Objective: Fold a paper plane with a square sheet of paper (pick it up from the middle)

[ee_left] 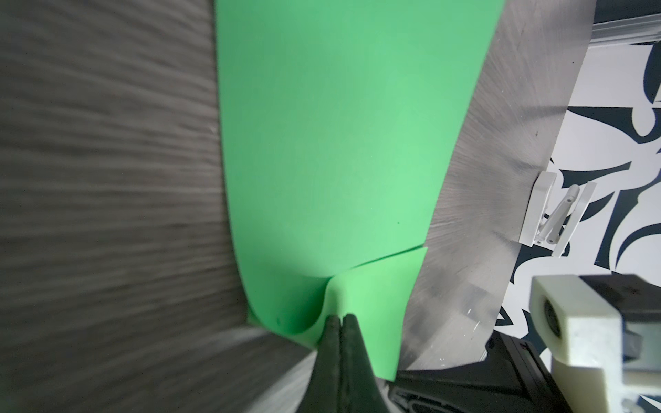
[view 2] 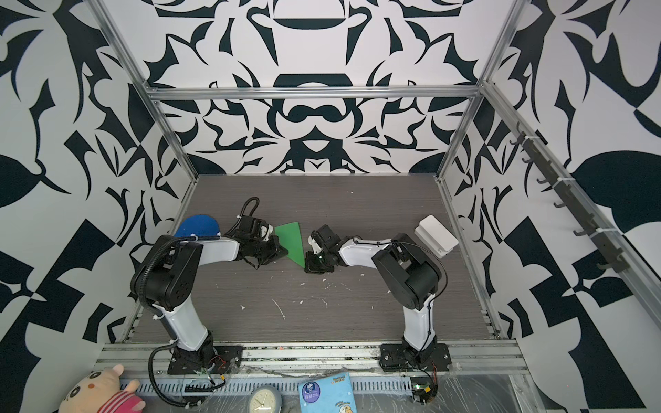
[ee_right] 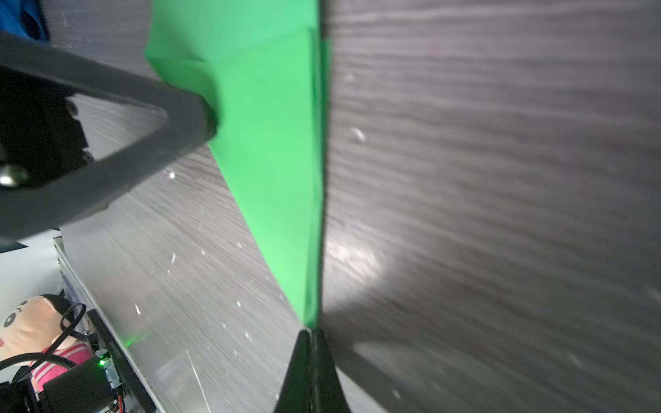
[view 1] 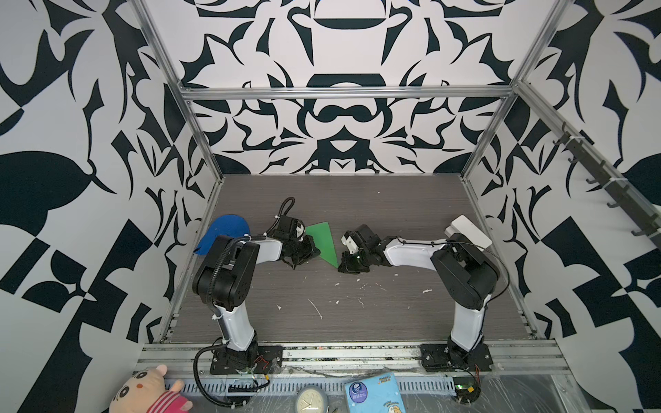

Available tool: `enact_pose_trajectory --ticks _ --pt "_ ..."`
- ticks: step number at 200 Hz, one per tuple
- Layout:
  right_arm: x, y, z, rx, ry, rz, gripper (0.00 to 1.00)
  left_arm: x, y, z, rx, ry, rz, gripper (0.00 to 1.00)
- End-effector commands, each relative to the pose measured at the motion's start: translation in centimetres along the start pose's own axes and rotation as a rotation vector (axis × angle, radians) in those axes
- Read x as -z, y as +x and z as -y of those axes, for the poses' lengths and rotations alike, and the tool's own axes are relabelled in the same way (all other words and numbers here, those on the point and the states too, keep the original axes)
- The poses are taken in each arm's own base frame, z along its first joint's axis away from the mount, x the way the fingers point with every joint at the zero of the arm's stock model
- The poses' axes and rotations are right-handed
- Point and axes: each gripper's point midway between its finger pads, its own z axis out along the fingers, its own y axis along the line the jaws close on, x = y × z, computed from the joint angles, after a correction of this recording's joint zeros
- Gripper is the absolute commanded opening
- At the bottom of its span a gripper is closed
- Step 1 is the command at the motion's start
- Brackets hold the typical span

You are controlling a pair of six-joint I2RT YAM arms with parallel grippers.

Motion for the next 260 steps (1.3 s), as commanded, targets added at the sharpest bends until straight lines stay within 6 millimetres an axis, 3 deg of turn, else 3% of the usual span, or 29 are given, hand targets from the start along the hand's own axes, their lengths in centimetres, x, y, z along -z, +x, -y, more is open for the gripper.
enact_pose_trajectory --ticks 1,43,88,116,145,170,193,223,260 --pt "1.9 -1.8 -2.3 0.026 -0.059 0.08 0.0 -0.8 1.0 -4.5 0.064 -0.167 -0.018 0.01" --pt "1.3 -3.5 -4.3 0.054 -0.117 0.082 0.0 -0.8 1.0 -4.4 0.063 -0.162 -0.023 0.01" --pt "-0.5 -4.1 -4.0 0.049 -0.105 0.059 0.0 -0.7 1.0 -4.1 0.062 -0.155 -0.023 0.01" --pt "-1.0 -3.6 -2.8 0.039 -0.064 0.039 0.0 -0.6 0.8 -3.6 0.052 -0.139 -0.024 0.01" --pt "-1.4 -2.5 -1.3 0.027 -0.022 0.015 0.0 -0.3 0.3 -2.1 0.014 -0.099 -0.017 0.03" --pt "-1.6 -2.0 -0.3 0.016 0.013 0.003 0.0 0.7 -0.7 1.0 -0.06 -0.012 -0.002 0.08" --pt "-1.5 -1.9 -0.2 0.013 0.022 -0.003 0.0 1.7 -0.3 3.9 -0.167 0.083 -0.02 0.15" --pt "-1.6 -2.0 -0.1 0.009 0.032 -0.006 0.0 2.2 0.7 4.2 -0.26 0.081 -0.061 0.14" --pt "-1.8 -2.0 0.0 0.0 0.036 -0.014 0.0 0.5 2.2 4.7 -0.301 0.069 -0.11 0.08"
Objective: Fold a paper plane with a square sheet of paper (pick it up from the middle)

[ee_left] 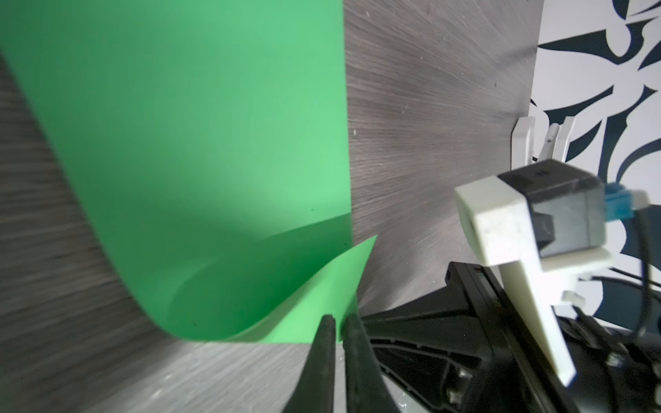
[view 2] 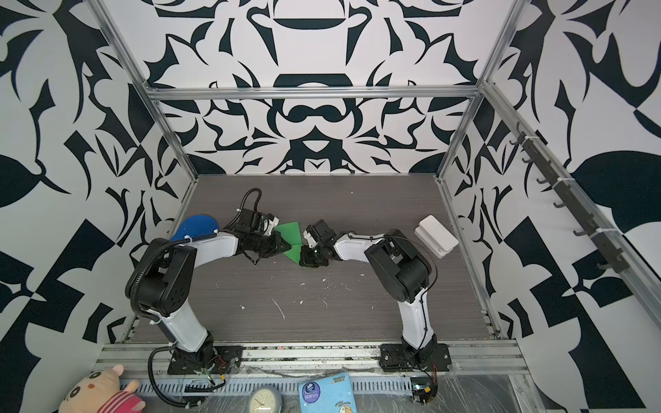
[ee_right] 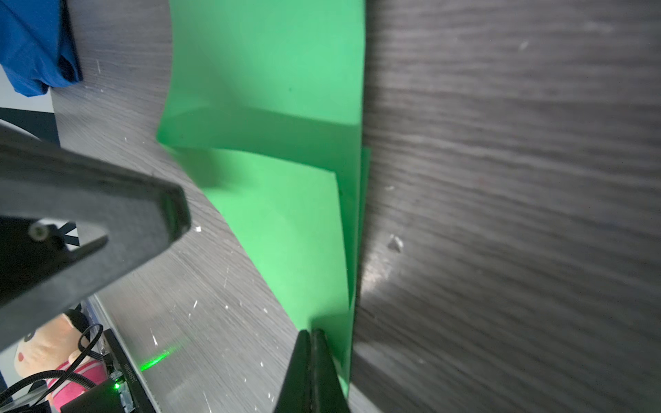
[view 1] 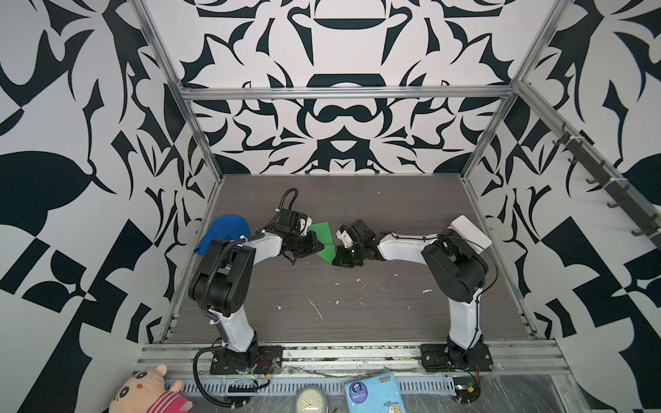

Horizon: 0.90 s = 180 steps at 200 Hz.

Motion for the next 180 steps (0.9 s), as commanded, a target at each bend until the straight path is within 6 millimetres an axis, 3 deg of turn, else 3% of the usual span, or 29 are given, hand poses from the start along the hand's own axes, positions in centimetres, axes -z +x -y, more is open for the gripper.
enact_pose_trajectory --ticks 1,73,126,180 --pt "0.2 0.8 1.4 -0.015 0.071 -0.033 0.0 -1.0 1.2 1.0 -0.059 0.002 -0.062 0.08" --pt "0.1 1.0 1.8 -0.026 0.089 -0.048 0.0 -3.0 3.8 -1.1 -0.089 -0.071 -0.166 0.05" --pt "0.0 1.3 2.3 -0.036 0.105 -0.058 0.0 -3.2 3.9 -3.1 -0.086 -0.172 -0.184 0.04" --pt "0.1 1.6 2.9 -0.047 0.139 -0.07 0.0 -1.9 2.8 -4.2 -0.07 -0.193 -0.161 0.05"
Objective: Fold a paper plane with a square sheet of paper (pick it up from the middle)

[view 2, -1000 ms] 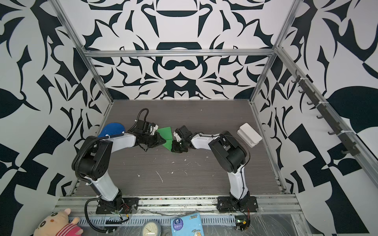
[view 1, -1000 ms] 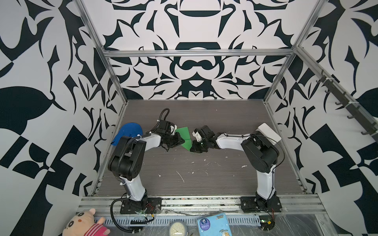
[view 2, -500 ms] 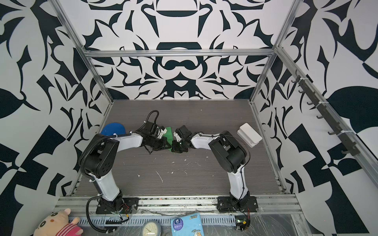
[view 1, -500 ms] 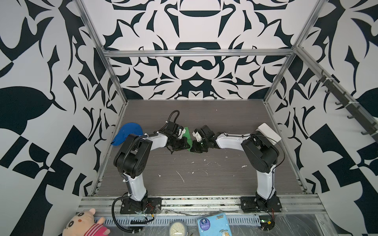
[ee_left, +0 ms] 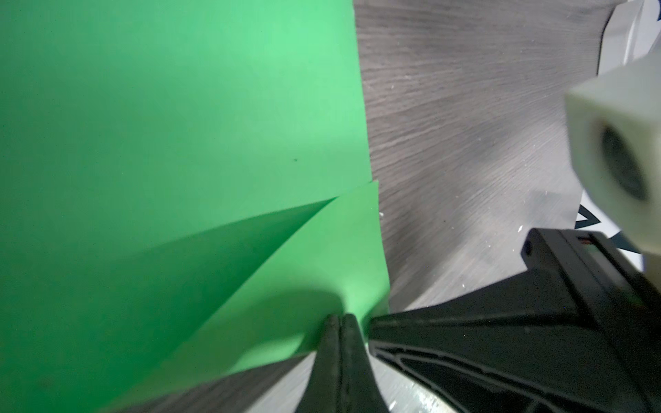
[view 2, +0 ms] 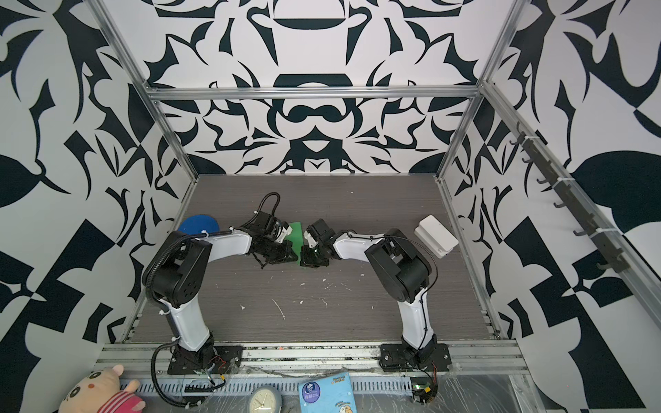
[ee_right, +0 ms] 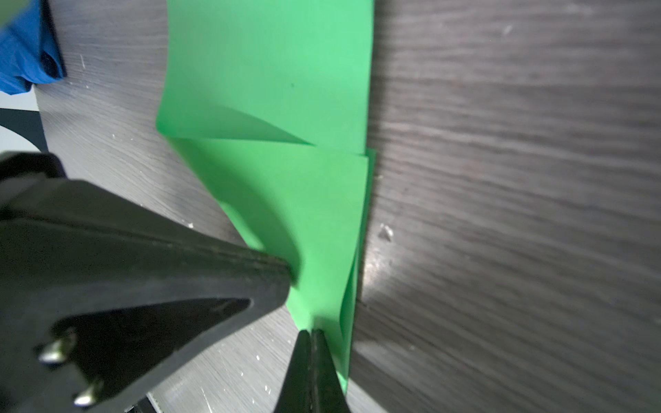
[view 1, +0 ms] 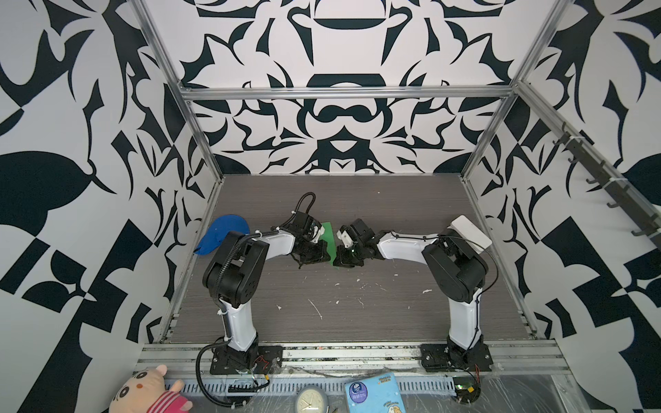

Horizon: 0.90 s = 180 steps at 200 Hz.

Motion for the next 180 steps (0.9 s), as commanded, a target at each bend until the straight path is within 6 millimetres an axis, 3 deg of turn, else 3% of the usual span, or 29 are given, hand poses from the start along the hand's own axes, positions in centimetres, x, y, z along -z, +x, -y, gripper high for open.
enact_pose_trajectory --ticks 1,47,84,180 --pt "-0.2 1.4 2.6 -0.031 0.11 -0.053 0.0 0.6 0.3 -2.9 0.044 -0.084 -0.019 0.05" --pt "-0.4 1.3 2.9 -0.035 0.118 -0.055 0.0 1.8 -0.7 -2.9 0.049 0.03 -0.013 0.1" --pt "-0.6 1.2 2.8 -0.033 0.117 -0.061 0.0 2.6 -2.3 -4.4 0.073 -0.002 0.012 0.1" --pt "-0.5 1.5 3.4 -0.037 0.141 -0.063 0.0 4.2 -3.0 -9.0 0.202 -0.104 0.059 0.1"
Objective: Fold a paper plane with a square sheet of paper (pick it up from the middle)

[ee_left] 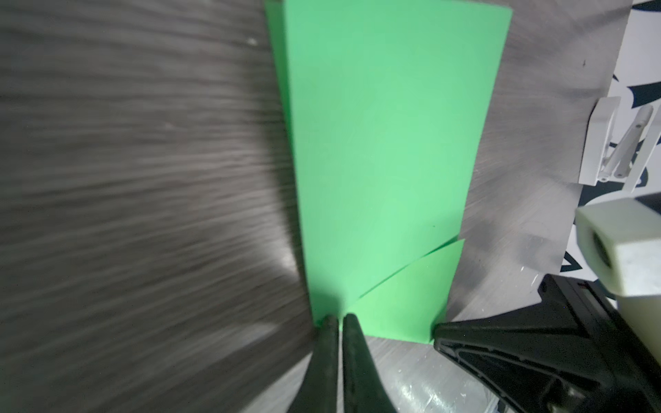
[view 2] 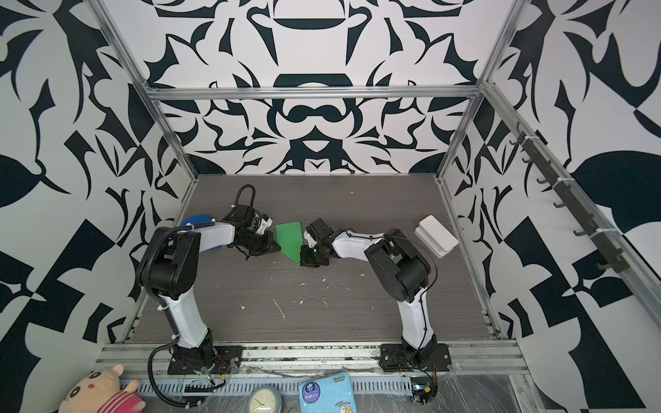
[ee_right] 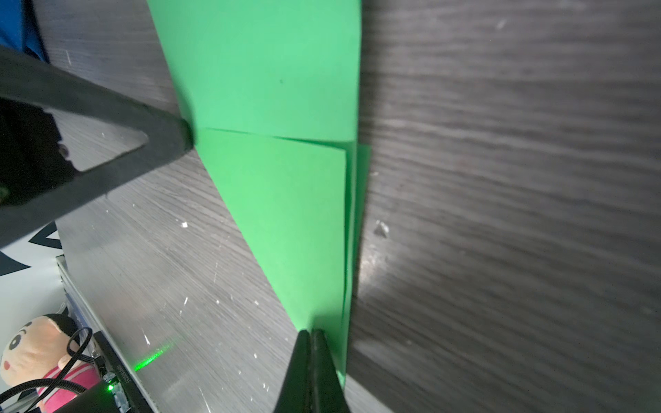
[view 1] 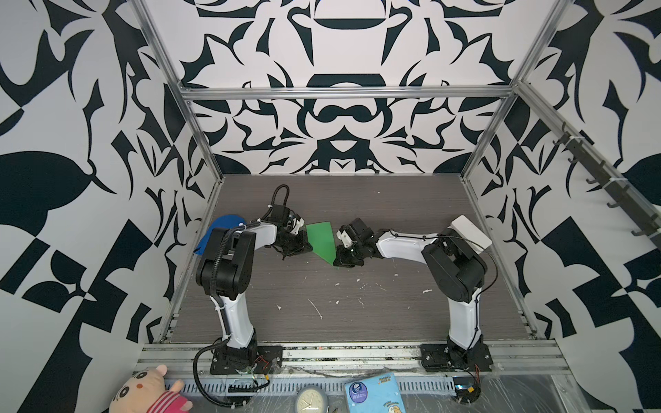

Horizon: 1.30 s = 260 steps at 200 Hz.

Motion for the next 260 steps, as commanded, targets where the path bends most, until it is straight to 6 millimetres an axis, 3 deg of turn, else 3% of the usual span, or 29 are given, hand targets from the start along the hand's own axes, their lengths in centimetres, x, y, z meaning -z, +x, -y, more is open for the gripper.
enact_pose_trajectory --ticks 1,32,65,90,114,153,173,224,242,260 --pt "-0.7 1.5 3.2 -0.031 0.116 -0.052 0.0 0.3 0.3 -3.0 0.077 -0.091 -0.012 0.1" --pt "-0.7 1.5 3.1 -0.029 0.115 -0.051 0.0 1.7 -0.8 -2.3 0.08 -0.067 0.038 0.1" --pt "-0.6 1.3 3.0 -0.03 0.111 -0.047 0.0 2.9 -0.8 2.1 0.04 0.035 0.094 0.12" --pt "-0.8 1.5 3.2 -0.034 0.115 -0.052 0.0 1.6 0.9 4.8 -0.002 0.074 0.069 0.13" --pt "-0.9 1.6 3.3 -0.035 0.115 -0.056 0.0 -0.7 2.6 5.7 -0.032 0.06 -0.002 0.13" --pt "-0.8 1.6 3.2 -0.034 0.115 -0.054 0.0 -2.7 3.7 4.6 -0.041 0.001 -0.083 0.12" --pt "-0.8 1.7 3.4 -0.035 0.116 -0.056 0.0 -2.8 3.8 2.4 -0.042 -0.087 -0.114 0.11" --pt "-0.8 1.7 3.3 -0.035 0.115 -0.054 0.0 -0.1 0.6 -2.4 0.086 -0.116 -0.014 0.11" --pt "-0.8 1.6 3.3 -0.037 0.112 -0.054 0.0 1.1 -0.4 -3.0 0.115 -0.119 0.026 0.11" --pt "-0.7 1.2 2.4 -0.026 0.079 -0.045 0.0 2.4 -1.3 -2.2 0.114 -0.106 0.075 0.13"
